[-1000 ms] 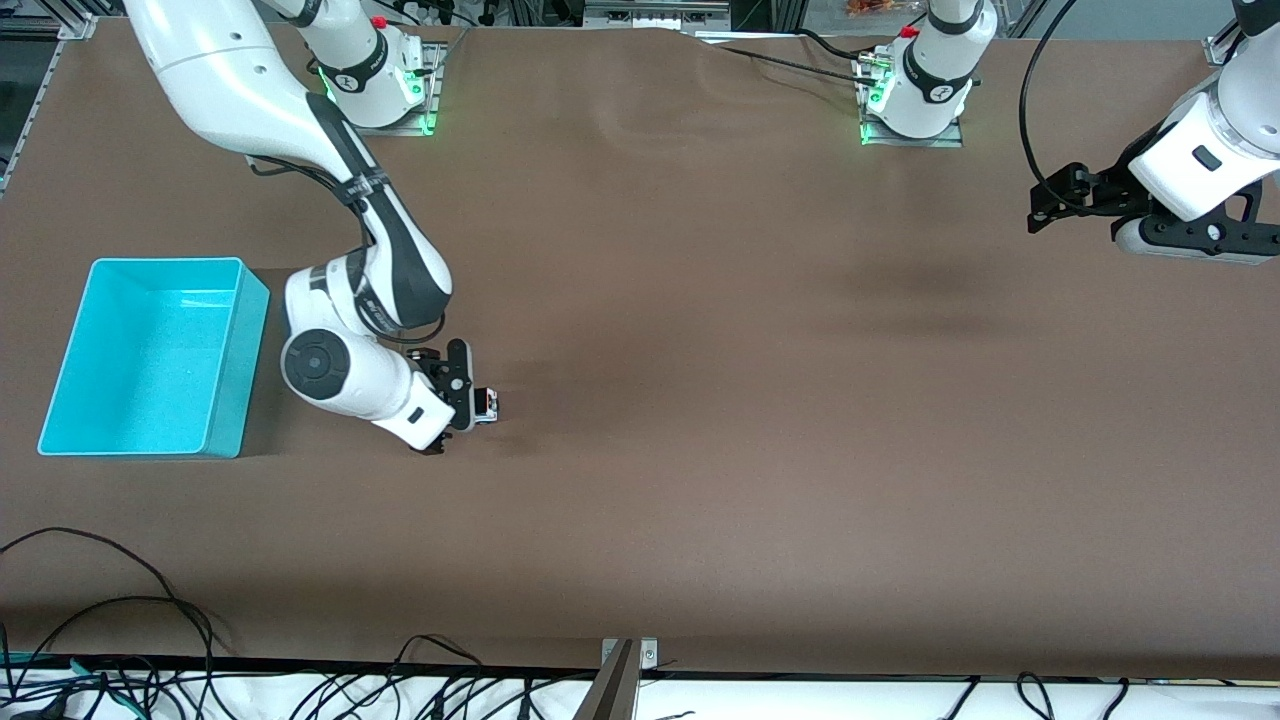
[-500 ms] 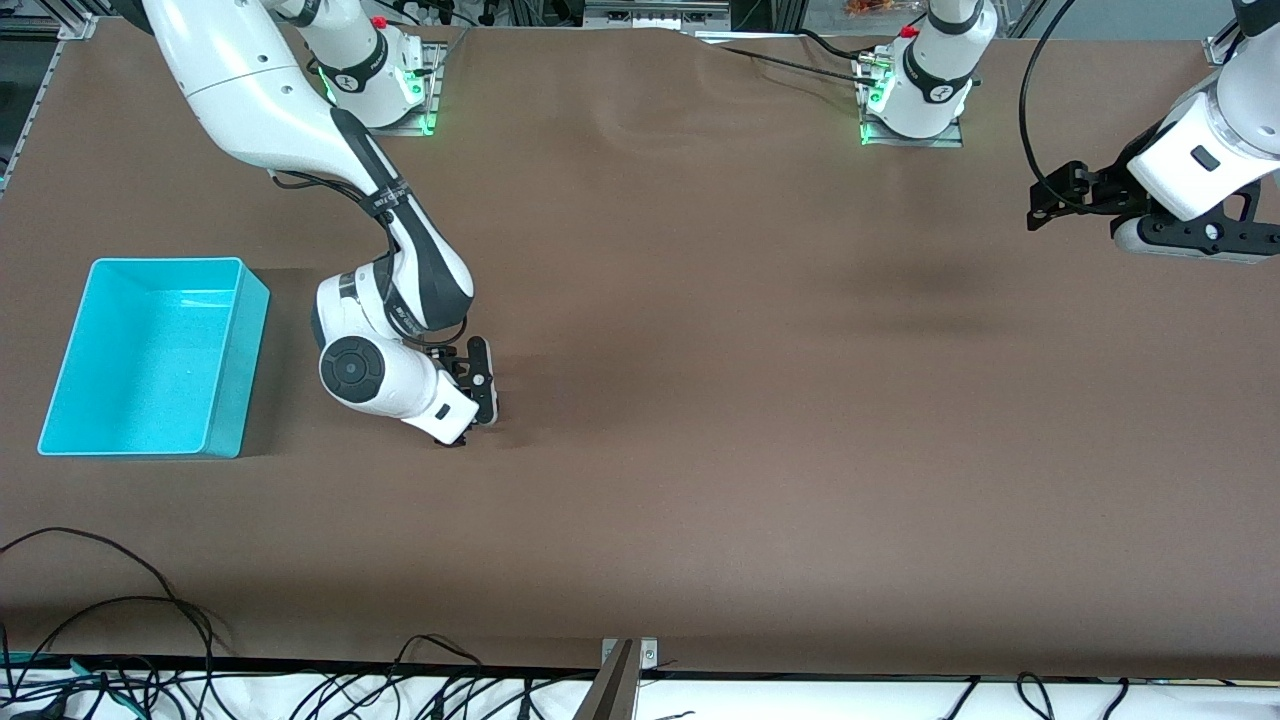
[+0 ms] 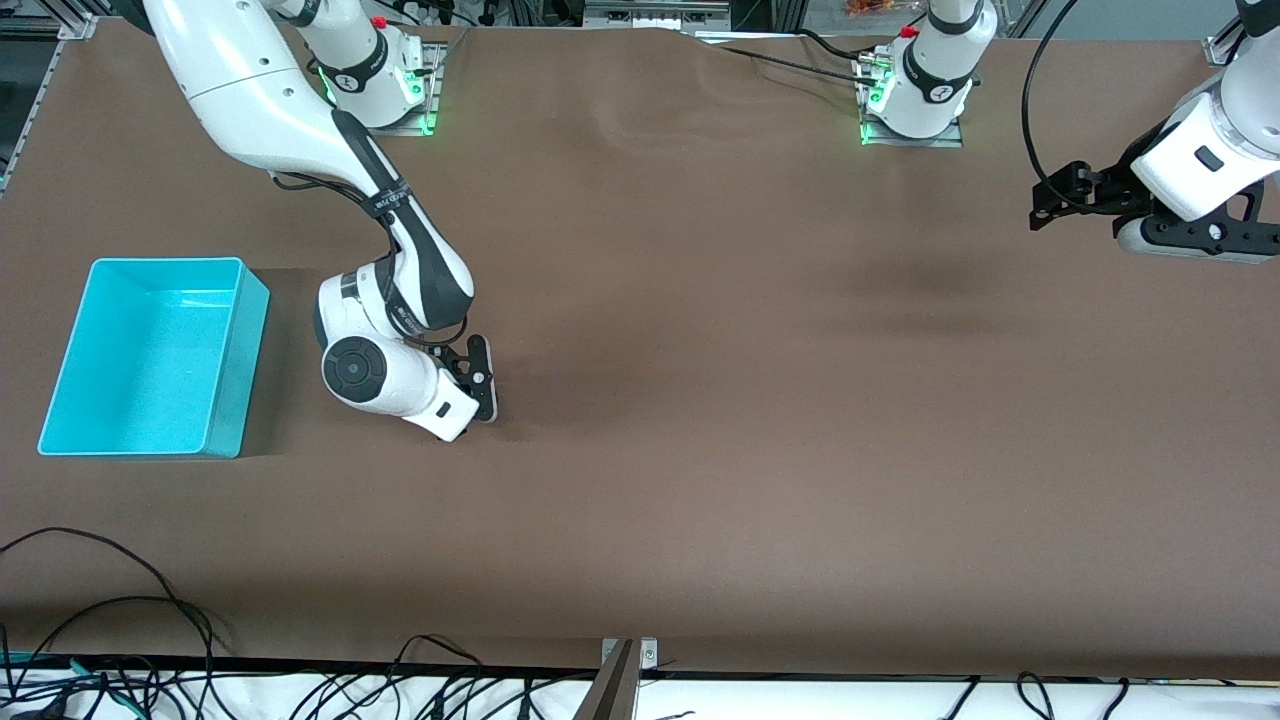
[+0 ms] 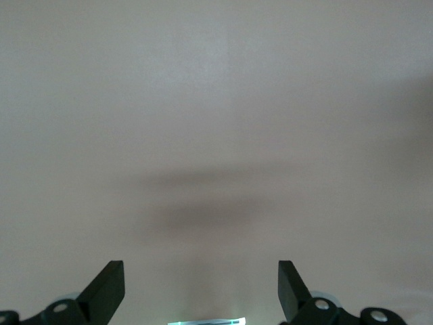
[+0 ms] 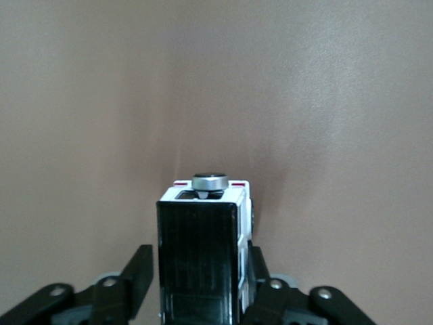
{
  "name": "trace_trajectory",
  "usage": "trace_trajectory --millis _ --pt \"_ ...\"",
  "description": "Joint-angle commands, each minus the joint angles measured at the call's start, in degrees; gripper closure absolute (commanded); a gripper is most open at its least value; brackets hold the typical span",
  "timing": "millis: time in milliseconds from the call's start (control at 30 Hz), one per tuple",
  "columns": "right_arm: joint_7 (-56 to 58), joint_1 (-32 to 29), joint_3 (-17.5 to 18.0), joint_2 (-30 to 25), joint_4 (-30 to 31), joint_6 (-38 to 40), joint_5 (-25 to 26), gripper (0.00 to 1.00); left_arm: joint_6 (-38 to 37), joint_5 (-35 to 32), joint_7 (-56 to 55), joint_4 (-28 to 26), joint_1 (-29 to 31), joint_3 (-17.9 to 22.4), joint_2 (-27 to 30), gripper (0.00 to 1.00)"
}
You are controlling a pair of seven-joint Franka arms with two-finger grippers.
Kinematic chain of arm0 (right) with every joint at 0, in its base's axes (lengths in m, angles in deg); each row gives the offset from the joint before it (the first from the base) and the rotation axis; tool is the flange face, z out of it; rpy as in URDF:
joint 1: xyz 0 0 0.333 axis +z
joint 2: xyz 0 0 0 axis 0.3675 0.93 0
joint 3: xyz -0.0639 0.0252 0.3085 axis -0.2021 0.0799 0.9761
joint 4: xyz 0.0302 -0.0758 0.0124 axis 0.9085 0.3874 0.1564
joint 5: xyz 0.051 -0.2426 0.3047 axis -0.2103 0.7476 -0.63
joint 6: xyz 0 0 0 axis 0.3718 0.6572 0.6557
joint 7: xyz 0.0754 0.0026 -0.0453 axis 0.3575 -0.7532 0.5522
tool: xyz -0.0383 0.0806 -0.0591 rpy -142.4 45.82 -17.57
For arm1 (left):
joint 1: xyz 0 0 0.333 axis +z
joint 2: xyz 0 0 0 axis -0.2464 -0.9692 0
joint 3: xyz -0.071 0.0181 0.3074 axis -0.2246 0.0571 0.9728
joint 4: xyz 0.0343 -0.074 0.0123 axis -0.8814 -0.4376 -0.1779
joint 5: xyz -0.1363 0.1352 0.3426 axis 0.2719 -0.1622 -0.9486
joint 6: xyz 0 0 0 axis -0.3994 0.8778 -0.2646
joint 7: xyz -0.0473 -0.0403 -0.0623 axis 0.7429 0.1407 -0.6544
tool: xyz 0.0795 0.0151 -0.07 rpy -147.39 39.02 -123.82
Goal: Wind and store white jeep toy
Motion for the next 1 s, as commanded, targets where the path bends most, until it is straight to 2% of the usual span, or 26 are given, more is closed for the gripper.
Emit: trace_trajectory --millis 0,133,533,833,967 --pt "0.31 -0.11 -0.01 -0.77 1.05 -0.47 -0.29 0.65 -1.19 1.60 1.39 1.28 0.67 -0.08 -0.34 0.00" --pt "-0.13 -0.11 0.08 -0.94 0.70 -0.47 -0.38 0.71 -1.19 1.60 1.39 1.28 0.67 -0.08 -0.34 0.00" --pt "-0.30 -0.99 -0.80 -4.10 -1.76 4.80 -1.00 0.71 -1.19 1.60 1.39 1.28 0.76 -0.08 -0.34 0.00" --pt "0.22 -3.89 -2.82 -9.81 -2.02 11.48 -1.00 0.71 -1.10 1.51 1.39 1.28 0.76 -0.08 -0.43 0.00" --pt "0.57 -4.50 -4.40 -13.15 -1.76 17.27 -0.91 0.71 -1.10 1.51 1.39 1.28 0.76 -0.08 -0.43 0.00"
